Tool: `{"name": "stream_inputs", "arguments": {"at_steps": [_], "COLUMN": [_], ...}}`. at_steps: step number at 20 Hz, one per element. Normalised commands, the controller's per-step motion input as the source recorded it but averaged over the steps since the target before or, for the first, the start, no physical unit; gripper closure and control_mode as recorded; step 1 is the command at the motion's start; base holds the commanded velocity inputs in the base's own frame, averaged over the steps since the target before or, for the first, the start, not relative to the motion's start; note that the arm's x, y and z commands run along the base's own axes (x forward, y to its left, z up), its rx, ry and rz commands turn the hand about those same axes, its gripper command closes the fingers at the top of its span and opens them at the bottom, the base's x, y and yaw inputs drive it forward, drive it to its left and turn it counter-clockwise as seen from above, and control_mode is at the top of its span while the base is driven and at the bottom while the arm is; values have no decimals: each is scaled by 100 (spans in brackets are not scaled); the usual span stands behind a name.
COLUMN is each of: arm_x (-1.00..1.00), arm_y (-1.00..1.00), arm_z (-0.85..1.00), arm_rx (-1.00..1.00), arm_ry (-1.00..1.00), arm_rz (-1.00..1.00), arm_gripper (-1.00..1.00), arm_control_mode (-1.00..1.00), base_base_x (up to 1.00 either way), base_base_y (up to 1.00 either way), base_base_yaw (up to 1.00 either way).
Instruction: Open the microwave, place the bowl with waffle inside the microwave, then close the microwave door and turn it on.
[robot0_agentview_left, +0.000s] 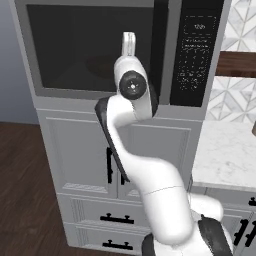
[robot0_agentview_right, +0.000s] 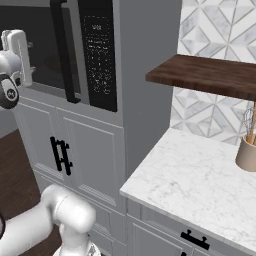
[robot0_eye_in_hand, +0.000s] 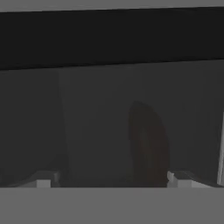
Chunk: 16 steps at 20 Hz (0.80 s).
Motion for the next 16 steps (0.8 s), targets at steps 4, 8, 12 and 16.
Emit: {"name": "stream_inputs", "arguments": {"at_steps": [4,8,12,16], "arm_x": [-100,-93,-57,-44], "arm_y": [-9,-1,-11,-45], "arm_z": [1,2,22,30], "arm_rx": [-10,-18,-24,-27], "arm_ry": [0,4,17,27], "arm_rz": [0,0,0,0], "arm_gripper": [-100,100,100,100], "arm_control_mode": [-100,-100,-100,-100], "base_base_x": [0,0,0,0], "base_base_y": [0,0,0,0], "base_base_yaw": [0,0,0,0]}}
